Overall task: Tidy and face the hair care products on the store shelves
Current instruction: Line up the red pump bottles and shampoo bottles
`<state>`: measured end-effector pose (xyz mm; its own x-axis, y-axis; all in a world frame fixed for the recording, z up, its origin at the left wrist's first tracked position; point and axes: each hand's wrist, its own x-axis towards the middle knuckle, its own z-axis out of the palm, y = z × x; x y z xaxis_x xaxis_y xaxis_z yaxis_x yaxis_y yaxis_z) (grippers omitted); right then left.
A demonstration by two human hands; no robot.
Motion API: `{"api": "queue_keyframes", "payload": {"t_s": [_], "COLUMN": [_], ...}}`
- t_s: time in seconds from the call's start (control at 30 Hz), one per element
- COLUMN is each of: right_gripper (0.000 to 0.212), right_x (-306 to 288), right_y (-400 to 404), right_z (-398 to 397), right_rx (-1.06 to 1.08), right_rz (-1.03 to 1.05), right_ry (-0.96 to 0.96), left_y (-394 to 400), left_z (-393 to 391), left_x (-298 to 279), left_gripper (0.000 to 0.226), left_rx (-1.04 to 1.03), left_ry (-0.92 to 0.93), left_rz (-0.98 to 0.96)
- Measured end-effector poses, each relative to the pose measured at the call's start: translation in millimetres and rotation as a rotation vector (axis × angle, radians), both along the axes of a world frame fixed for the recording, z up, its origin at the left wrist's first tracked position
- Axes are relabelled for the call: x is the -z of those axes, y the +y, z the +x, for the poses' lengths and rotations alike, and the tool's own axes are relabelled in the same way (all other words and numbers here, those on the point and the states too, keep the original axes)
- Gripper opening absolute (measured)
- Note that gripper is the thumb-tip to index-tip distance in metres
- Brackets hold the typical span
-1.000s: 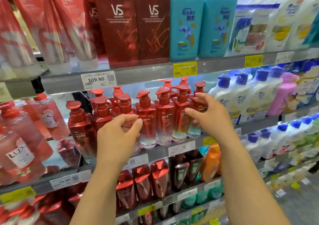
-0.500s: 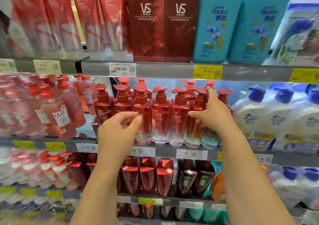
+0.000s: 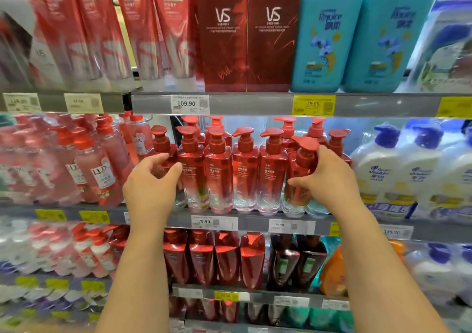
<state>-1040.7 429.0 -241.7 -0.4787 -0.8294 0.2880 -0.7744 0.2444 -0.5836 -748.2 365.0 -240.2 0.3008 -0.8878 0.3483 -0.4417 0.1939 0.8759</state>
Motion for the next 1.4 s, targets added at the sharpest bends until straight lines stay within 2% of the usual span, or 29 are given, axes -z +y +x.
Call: {"api": "queue_keyframes", "payload": {"t_s": [0.17, 0.27, 0.47, 0.67, 0.83, 1.0, 1.1, 1.27, 1.4], "right_gripper": [0.071, 0.070, 0.064, 0.072, 0.083, 0.081, 0.078, 0.080, 0.089], "right_x": [-9, -21, -58, -73, -68, -63, -59, -50, -40], "right_y": [7, 12, 21, 19, 0, -31, -55, -90, -112], "right_z": [8, 16, 44, 83, 125, 167, 193, 228, 250], "right_rx": [0.029, 0.056, 0.069, -0.026, -0.209, -0.273, -0.277, -0.239, -0.234], "right_rz": [0.026, -0.007, -0.064, -0.037, -0.037, -0.021, -0.031, -0.050, -0.027], "right_ry": [-0.002, -0.024, -0.081, -0.134, -0.219, -0.210, -0.191, -0.153, -0.104], "left_y": [-29, -44, -76, -102, -120, -126, -133, -137, -138], "left_z": [15, 24, 43, 60, 74, 92, 112, 146, 165], "left_x": [9, 10, 10, 6, 2, -12, -21, -26, -26], "left_gripper": [0.042, 0.053, 0.083, 0.085, 0.084, 0.051, 0.040, 0.057, 0.058], "left_rx": [-0.022, 0.010, 0.253, 0.512, 0.595, 0.661, 0.695, 0.731, 0.773], "left_ry": [0.001, -0.031, -0.064, -0.063, -0.086, -0.133, -0.132, -0.181, -0.218], "left_rz": [-0.037, -0.037, 0.089, 0.136, 0.170, 0.083, 0.059, 0.035, 0.028]}}
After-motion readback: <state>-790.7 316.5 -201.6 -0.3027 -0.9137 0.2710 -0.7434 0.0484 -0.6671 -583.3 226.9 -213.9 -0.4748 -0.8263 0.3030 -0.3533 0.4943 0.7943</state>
